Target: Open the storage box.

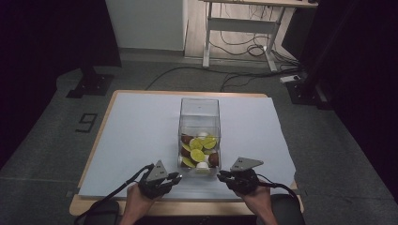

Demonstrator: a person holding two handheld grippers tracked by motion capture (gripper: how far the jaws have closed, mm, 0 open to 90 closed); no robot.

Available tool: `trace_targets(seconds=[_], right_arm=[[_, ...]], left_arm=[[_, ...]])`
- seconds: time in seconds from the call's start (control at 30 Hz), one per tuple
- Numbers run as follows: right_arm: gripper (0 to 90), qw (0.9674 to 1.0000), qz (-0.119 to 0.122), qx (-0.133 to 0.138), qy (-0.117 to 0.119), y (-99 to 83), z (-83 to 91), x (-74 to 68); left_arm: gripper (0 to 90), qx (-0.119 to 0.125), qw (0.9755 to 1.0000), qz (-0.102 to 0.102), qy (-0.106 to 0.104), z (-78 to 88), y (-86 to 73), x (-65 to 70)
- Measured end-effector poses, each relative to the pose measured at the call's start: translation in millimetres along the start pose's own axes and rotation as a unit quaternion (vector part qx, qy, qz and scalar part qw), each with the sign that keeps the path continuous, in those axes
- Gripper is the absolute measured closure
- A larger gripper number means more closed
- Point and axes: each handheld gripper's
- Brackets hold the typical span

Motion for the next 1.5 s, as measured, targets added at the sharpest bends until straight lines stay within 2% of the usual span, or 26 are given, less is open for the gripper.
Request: trace_targets(seconds=[0.27,0.4,0.5,0.63,0.67,0.7,0.73,0.77,0.8,0.97,1.03,1.2,1.3,1.37,1.43,1.47,1.5], right_arm=[[77.4,0.9998,-0.01,0.008,-0.012,1.0,10.5,12.0],[75.9,0.9996,-0.016,0.013,-0.021,3.9,14.1,18.8],[74.9,0.9994,-0.017,0.014,-0.027,5.3,15.8,22.6],[71.3,0.9988,-0.023,0.02,-0.037,8.7,19.3,30.4],[67.3,0.9983,-0.03,0.024,-0.043,10.5,21.2,35.5],[67.3,0.9983,-0.03,0.024,-0.043,10.5,21.2,35.5],[63.1,0.9977,-0.033,0.024,-0.054,11.1,21.5,40.1],[63.1,0.9977,-0.033,0.024,-0.054,11.1,21.5,40.1],[59.3,0.997,-0.036,0.023,-0.064,11.0,21.0,44.7],[51.1,0.9958,-0.034,0.017,-0.083,10.9,18.1,54.4],[47.0,0.9955,-0.035,0.013,-0.087,12.1,16.3,58.2],[39.0,0.9949,-0.037,0.005,-0.094,14.1,10.5,64.6],[29.1,0.9931,-0.044,0.0,-0.108,14.2,4.1,71.2],[27.8,0.9927,-0.045,0.001,-0.112,14.0,3.2,72.6],[22.6,0.992,-0.047,-0.001,-0.117,12.0,-0.1,77.0],[22.6,0.992,-0.047,-0.001,-0.117,12.0,-0.1,77.0],[22.3,0.991,-0.053,-0.009,-0.122,9.4,-4.1,81.4]], left_arm=[[75.9,-0.008,0.9998,0.007,0.015,7.7,-5.1,-10.3],[75.7,-0.011,0.9995,0.02,0.02,10.4,-7.7,-20.9],[74.5,-0.014,0.9994,0.022,0.022,10.6,-8.6,-25.4],[70.9,-0.016,0.9992,0.028,0.021,10.5,-10.3,-34.4],[70.2,-0.019,0.999,0.031,0.026,10.6,-11.2,-39.0],[69.4,-0.019,0.999,0.031,0.026,10.6,-11.2,-39.0],[68.5,-0.02,0.9988,0.035,0.028,10.5,-12.0,-44.0],[67.7,-0.02,0.9988,0.035,0.028,10.5,-12.0,-44.0],[66.2,-0.019,0.9985,0.039,0.032,9.6,-12.8,-48.5],[60.0,-0.025,0.9977,0.044,0.045,6.0,-14.7,-59.8],[57.0,-0.026,0.9972,0.046,0.052,4.6,-15.7,-64.8],[48.9,-0.031,0.9965,0.054,0.055,0.0,-18.8,-72.4],[37.0,-0.033,0.9967,0.056,0.05,-6.1,-22.1,-75.1],[31.3,-0.036,0.9966,0.055,0.049,-7.8,-23.2,-75.6],[26.5,-0.042,0.9963,0.059,0.046,-11.7,-25.5,-76.7],[26.5,-0.044,0.996,0.063,0.047,-13.6,-26.9,-77.1],[22.0,-0.049,0.9954,0.068,0.045,-16.6,-29.6,-77.7]])
Point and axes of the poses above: each handheld gripper's, and its own axes: z roughly backward along the jaws, y roughly out of its top, x roughly to its right, and after that the axes turned 15 degrees about -z, right-handed
